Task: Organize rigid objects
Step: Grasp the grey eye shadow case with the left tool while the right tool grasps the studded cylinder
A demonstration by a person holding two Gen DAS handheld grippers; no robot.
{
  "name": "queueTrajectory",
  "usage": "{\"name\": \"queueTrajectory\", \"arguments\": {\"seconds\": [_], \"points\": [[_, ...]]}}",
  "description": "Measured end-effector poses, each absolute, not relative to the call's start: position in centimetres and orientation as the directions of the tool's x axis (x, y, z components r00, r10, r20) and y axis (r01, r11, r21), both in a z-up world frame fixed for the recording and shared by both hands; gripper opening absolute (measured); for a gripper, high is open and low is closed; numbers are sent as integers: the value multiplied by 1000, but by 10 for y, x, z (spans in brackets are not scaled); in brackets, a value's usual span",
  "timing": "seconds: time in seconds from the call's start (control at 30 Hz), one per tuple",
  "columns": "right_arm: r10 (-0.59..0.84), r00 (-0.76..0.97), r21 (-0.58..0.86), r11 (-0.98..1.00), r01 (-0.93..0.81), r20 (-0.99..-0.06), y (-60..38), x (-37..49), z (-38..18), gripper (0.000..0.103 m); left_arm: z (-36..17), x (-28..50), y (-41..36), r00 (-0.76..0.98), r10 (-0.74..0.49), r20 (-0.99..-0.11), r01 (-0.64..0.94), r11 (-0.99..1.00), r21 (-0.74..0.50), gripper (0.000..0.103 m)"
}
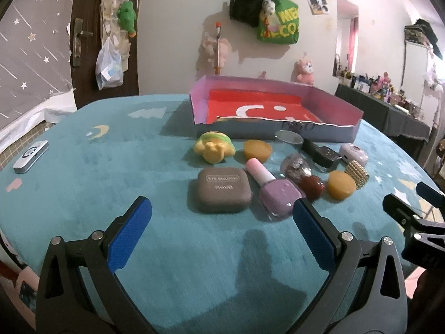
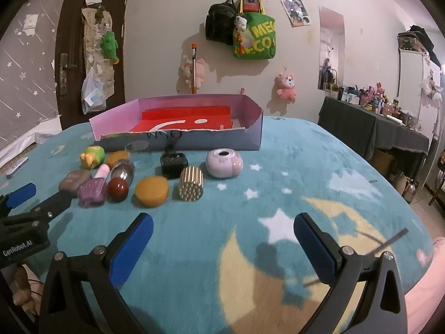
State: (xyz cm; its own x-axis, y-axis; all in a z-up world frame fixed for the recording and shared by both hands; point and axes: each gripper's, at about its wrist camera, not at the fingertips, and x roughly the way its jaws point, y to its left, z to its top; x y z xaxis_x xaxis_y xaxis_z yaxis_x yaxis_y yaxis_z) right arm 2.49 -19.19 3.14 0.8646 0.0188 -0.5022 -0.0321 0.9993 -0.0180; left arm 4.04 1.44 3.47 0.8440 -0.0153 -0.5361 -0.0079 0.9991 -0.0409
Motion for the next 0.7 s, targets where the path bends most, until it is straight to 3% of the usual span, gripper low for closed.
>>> {"name": "queueTrajectory", "arguments": {"seconds": [0.7], "points": [[108, 687, 47, 993, -107, -719, -205, 115, 40, 101, 33, 105, 37, 668, -10, -744, -28, 999, -38, 103]]}}
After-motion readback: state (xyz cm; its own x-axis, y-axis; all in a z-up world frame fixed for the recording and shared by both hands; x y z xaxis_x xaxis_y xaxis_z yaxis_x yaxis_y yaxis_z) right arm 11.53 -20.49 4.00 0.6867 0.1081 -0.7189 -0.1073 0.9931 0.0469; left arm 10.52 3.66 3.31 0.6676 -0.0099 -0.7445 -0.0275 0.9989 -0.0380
